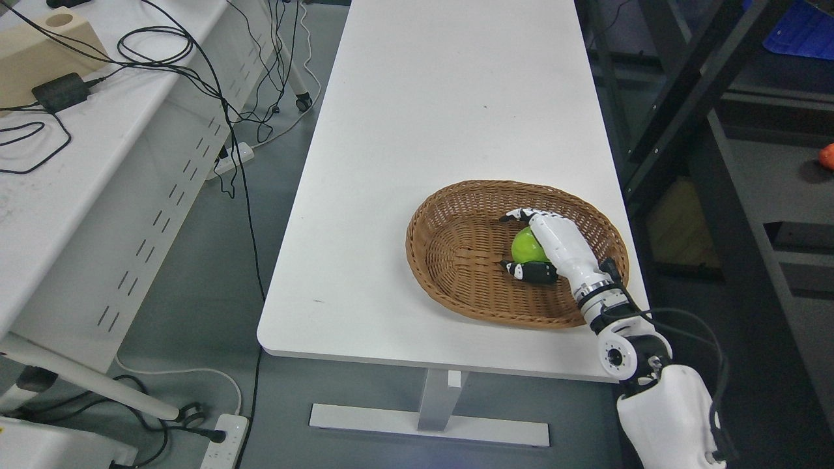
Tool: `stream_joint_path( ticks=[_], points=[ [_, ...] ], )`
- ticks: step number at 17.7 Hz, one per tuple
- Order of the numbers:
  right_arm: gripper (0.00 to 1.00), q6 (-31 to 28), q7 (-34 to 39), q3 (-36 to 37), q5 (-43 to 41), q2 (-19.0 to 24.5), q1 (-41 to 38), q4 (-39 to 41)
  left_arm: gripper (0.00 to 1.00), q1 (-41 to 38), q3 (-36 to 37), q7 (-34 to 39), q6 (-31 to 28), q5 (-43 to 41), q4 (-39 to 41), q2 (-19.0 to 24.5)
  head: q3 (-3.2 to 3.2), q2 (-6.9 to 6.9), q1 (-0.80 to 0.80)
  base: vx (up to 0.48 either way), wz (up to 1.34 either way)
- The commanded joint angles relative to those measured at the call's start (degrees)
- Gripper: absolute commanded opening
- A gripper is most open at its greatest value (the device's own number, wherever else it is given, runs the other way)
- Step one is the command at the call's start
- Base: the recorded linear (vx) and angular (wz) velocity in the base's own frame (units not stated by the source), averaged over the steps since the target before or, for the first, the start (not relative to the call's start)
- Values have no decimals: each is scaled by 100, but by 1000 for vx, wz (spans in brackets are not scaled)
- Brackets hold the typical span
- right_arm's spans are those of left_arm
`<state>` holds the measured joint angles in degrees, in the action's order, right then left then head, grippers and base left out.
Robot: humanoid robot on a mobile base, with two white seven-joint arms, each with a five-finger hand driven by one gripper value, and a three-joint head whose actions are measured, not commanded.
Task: Place green apple on left shelf middle layer
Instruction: 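Close the right hand fingers around the green apple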
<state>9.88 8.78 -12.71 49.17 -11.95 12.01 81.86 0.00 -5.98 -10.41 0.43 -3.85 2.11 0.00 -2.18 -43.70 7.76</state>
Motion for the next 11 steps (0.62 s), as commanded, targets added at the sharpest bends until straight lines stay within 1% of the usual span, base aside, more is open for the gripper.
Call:
stream_joint_path(
  ticks=[1,2,4,6,7,11],
  points=[
    [16,197,1,462,-30,-167,-41,5,100,123,0,-4,1,-1,0,100,0,0,0,0,0],
    [2,372,1,559,-30,-158,-94,84,100,123,0,-4,1,7,0,100,0,0,0,0,0],
    [2,506,10,638,-91,-167,-147,181,100,123,0,-4,1,-1,0,100,0,0,0,0,0],
    [2,715,18,752,-371,-167,-234,277,100,123,0,-4,1,-1,0,100,0,0,0,0,0],
    [2,934,27,883,-704,-167,-339,417,100,123,0,-4,1,-1,0,100,0,0,0,0,0],
    [4,1314,-95,1534,-2093,-105,-612,796,100,123,0,-4,1,-1,0,100,0,0,0,0,0]
  ],
)
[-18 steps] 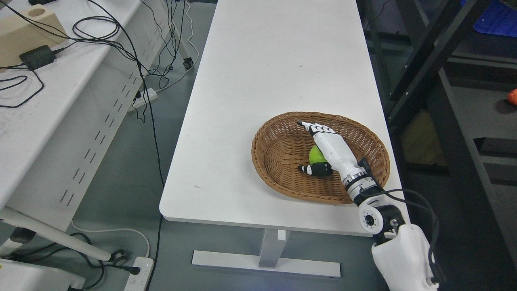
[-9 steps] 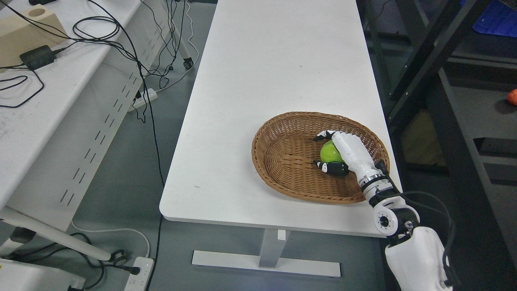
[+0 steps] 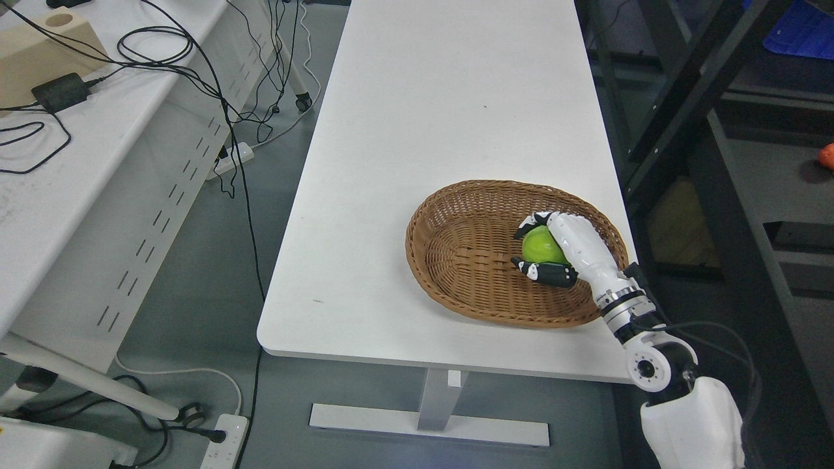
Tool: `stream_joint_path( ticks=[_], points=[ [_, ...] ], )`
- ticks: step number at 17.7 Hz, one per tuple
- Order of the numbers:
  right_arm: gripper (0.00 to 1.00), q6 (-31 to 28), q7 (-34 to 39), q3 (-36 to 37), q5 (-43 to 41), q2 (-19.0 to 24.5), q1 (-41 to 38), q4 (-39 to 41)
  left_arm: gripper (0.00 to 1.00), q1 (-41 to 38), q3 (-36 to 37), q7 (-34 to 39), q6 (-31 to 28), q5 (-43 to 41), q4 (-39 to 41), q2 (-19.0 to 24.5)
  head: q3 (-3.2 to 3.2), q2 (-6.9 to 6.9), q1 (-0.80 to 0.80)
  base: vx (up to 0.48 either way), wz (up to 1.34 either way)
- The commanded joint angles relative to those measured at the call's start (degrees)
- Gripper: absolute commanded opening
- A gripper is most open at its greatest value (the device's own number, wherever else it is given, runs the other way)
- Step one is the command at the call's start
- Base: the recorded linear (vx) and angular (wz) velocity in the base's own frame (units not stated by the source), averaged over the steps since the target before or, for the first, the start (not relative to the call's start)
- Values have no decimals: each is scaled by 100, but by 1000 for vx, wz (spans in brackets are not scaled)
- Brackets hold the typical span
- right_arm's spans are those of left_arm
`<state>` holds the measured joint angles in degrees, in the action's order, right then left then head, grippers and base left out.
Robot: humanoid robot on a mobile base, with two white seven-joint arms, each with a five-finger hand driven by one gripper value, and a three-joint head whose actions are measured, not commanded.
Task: Place green apple on left shelf middle layer
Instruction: 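Close the right hand fingers around the green apple, then lift the green apple out of the basket with the right hand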
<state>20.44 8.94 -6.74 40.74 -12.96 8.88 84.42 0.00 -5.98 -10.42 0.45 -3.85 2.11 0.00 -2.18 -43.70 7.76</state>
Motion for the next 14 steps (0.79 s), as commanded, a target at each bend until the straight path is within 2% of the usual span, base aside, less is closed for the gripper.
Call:
stream_joint_path(
  ticks=[1,6,14],
  points=[
    [4,267,-181,1121,-1531,-5,-369,610,100,123,0,-4,-1,-1,0,100,0,0,0,0,0],
    [0,5,-384,1614,-2201,91,-720,803,100,123,0,-4,-1,-1,0,100,0,0,0,0,0],
    [0,-418,-735,1650,-2395,1128,-1283,1287,100,123,0,-4,-1,-1,0,100,0,0,0,0,0]
  ],
)
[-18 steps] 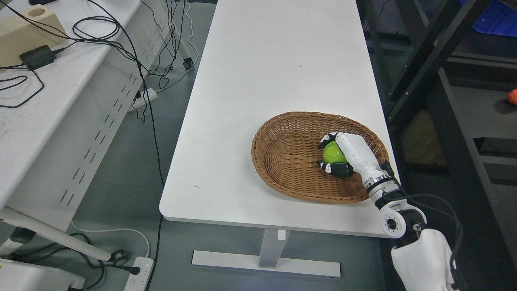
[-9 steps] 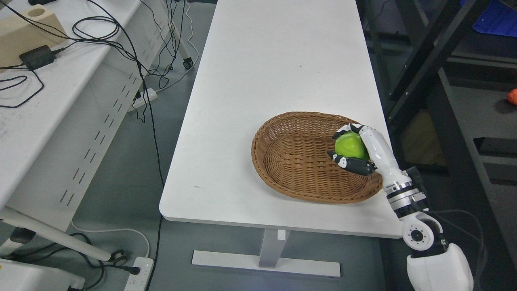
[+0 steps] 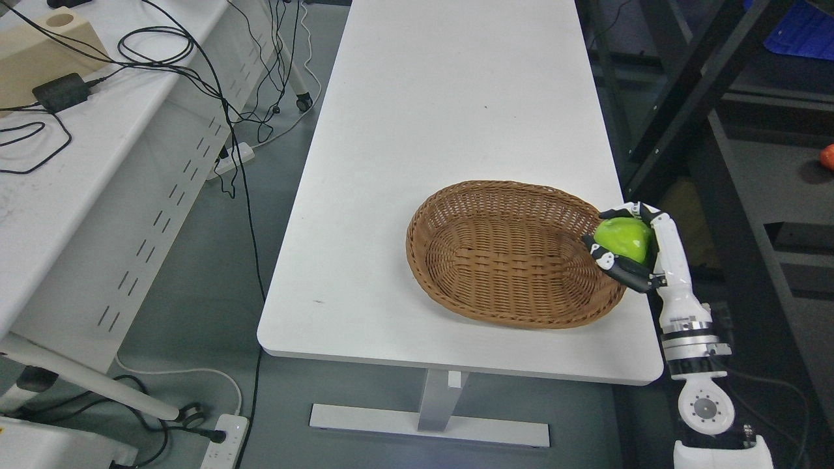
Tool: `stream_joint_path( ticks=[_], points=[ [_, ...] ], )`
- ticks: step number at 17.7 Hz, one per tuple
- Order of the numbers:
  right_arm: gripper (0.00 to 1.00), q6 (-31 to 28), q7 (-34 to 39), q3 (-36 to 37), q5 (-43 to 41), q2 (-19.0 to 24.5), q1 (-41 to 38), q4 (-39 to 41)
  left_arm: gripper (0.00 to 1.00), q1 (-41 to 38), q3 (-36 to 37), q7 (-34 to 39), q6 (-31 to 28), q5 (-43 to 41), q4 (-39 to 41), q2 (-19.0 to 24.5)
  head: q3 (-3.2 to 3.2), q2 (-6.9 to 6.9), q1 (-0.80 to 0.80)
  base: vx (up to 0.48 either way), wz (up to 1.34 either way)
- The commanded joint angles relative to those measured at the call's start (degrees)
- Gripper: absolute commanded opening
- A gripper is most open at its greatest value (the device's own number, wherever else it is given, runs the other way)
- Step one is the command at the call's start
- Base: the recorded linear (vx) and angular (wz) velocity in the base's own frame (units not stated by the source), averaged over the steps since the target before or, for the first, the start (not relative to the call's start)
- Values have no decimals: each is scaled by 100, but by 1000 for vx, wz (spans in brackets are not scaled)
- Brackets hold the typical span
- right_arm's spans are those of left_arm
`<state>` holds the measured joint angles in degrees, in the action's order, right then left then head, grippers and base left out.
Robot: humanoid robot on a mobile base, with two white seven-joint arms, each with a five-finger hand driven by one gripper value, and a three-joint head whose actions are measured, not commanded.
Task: Place green apple on left shelf middle layer
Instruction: 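Lift the green apple out of the basket with the right hand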
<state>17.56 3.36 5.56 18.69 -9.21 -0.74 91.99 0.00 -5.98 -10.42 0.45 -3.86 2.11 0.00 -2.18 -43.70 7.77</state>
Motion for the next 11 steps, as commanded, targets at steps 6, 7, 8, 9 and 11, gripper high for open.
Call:
stream_joint_path(
  ticks=[6,7,8,9,11],
  points=[
    [0,-157,-345,419,-199,821,-506,662,100,123,0,-4,-1,8,0,100,0,0,0,-20,0],
    [0,-157,-345,419,-208,821,-532,662,100,123,0,-4,-1,-1,0,100,0,0,0,-46,-3],
    [0,-157,-345,419,-243,821,-550,662,100,123,0,-4,-1,8,0,100,0,0,0,-72,-13],
    [0,-157,-345,419,-269,821,-576,662,100,123,0,-4,-1,-1,0,100,0,0,0,-72,-13],
    [0,-157,-345,419,-278,821,-629,671,100,123,0,-4,-1,-1,0,100,0,0,0,-91,0]
  ],
)
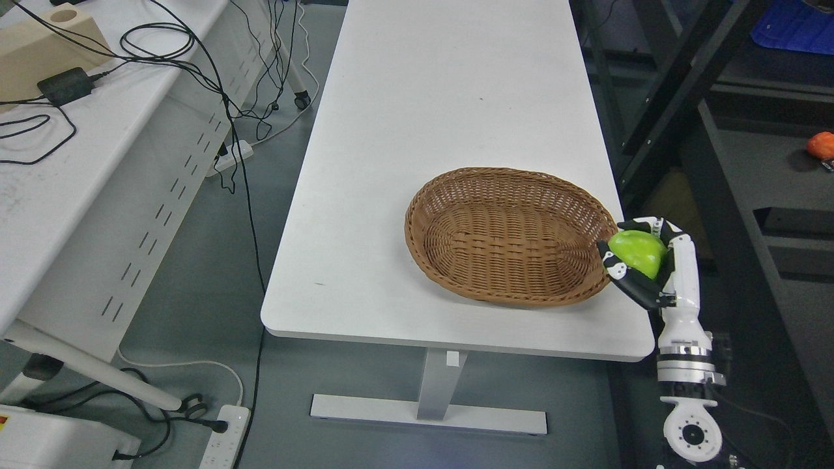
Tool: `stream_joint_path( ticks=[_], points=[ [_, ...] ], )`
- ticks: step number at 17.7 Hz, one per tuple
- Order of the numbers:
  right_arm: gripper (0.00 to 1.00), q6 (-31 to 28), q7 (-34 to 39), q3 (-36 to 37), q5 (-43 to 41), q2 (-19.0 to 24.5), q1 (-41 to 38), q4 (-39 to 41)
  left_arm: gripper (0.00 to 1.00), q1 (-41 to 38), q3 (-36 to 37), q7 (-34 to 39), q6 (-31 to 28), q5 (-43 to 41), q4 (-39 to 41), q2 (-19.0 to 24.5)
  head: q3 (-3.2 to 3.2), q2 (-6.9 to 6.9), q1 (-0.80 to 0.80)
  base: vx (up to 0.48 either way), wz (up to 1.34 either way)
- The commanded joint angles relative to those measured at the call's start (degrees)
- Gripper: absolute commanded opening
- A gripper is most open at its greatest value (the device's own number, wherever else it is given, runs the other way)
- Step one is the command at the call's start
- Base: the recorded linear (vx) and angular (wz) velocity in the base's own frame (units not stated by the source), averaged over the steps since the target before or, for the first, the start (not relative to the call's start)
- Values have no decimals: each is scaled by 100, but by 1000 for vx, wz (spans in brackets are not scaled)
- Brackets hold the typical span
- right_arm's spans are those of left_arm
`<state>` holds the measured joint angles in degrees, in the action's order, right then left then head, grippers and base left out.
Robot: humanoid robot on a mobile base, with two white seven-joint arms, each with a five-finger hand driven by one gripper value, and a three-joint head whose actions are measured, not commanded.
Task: Place green apple on left shelf middle layer
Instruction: 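Lift the green apple out of the basket with the right hand, then turn toward the fruit shelf holding the apple in the right hand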
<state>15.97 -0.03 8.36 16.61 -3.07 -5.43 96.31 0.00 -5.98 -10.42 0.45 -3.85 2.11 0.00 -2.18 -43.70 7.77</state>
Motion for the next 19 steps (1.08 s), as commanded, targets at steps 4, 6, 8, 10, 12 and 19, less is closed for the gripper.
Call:
stream_joint_path(
  ticks=[4,6,8,10,12,19],
  points=[
    [0,2,-6,140,-96,207,-213,239,100,123,0,-4,-1,-2,0,100,0,0,0,-146,-6],
    [0,11,-6,105,-96,207,-283,239,100,123,0,-4,-1,-2,0,100,0,0,0,-150,-32],
    [0,11,-6,87,-96,207,-345,239,100,123,0,-4,-10,-2,0,100,0,0,0,-187,-6],
    [0,20,3,87,-96,207,-406,239,100,123,0,-4,-1,7,0,100,0,0,0,-216,0],
    [0,20,3,87,-105,207,-468,230,100,123,0,-4,-1,-2,0,100,0,0,0,-209,0],
    [0,46,20,69,-96,207,-556,230,100,123,0,-4,-1,-2,0,100,0,0,0,-195,-105]
  ],
)
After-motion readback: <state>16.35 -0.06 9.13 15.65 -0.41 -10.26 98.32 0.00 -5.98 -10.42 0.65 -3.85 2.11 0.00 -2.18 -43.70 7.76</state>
